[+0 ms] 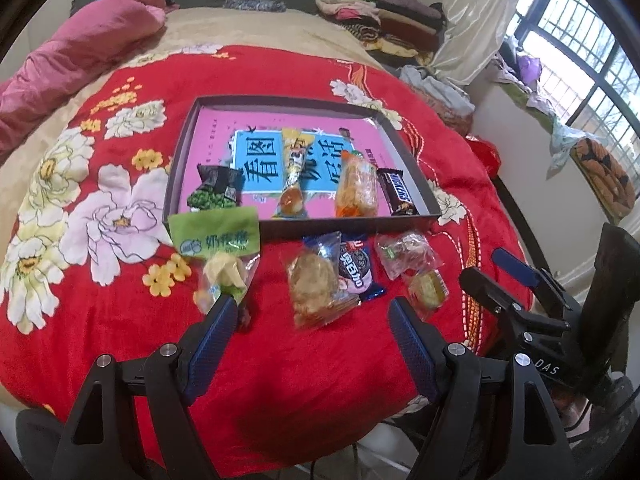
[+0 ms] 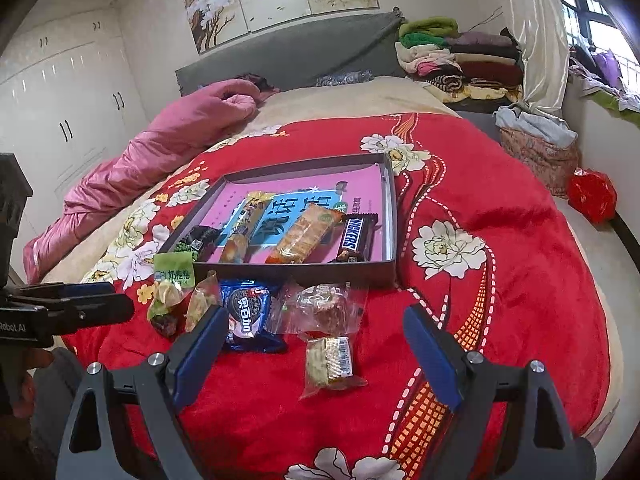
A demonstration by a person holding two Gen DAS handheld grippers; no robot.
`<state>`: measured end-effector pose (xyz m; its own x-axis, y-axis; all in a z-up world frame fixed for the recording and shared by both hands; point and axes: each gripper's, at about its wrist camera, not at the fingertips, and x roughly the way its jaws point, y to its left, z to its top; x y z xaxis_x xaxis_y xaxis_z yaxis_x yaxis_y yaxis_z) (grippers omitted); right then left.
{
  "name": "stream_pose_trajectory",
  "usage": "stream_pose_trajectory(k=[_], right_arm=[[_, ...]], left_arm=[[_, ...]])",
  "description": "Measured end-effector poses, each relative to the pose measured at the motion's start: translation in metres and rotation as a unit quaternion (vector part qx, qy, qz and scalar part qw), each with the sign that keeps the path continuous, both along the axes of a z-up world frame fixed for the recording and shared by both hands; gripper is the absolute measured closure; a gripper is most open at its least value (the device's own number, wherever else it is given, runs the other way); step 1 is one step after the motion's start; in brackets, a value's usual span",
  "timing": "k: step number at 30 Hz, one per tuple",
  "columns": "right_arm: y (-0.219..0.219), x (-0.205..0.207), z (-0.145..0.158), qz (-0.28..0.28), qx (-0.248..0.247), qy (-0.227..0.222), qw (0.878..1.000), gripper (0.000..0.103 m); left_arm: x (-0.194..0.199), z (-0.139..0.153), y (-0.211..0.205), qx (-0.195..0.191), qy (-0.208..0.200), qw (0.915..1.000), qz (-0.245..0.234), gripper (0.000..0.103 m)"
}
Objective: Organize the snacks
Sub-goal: 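Lower both open tools toward the green bag and the clear wrapped packets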
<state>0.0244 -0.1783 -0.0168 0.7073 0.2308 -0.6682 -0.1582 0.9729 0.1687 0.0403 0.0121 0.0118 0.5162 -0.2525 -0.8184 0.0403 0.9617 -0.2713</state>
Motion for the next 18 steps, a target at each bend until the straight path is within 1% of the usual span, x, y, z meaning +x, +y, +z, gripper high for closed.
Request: stream_pose_trajectory(k=[2, 7, 12, 18], right_arm=[[-0.001, 0.000, -0.001, 0.003, 0.002, 0.002, 1.000, 0.014], [-0.002, 0.002, -0.004, 0.004, 0.006, 0.008, 1.000, 0.014], [0.003, 0.002, -0.005, 0.019, 0.010, 0.005, 1.000, 0.014], [0.018, 0.004, -0.009, 0.043, 0.002, 0.004, 0.999, 0.014]], left_arm=[[0.000, -0.001, 0.002, -0.010, 0.001, 1.0000, 0.000, 0.024], [-0.002, 0.000, 0.007, 0.002, -0.003, 1.0000, 0.006, 0.024], [0.001, -0.009, 0.021, 0.001, 0.008, 0.9997, 0.022, 0.024], [0.004, -0.022, 0.037, -0.002, 0.018, 0.9990, 0.041, 0.024]])
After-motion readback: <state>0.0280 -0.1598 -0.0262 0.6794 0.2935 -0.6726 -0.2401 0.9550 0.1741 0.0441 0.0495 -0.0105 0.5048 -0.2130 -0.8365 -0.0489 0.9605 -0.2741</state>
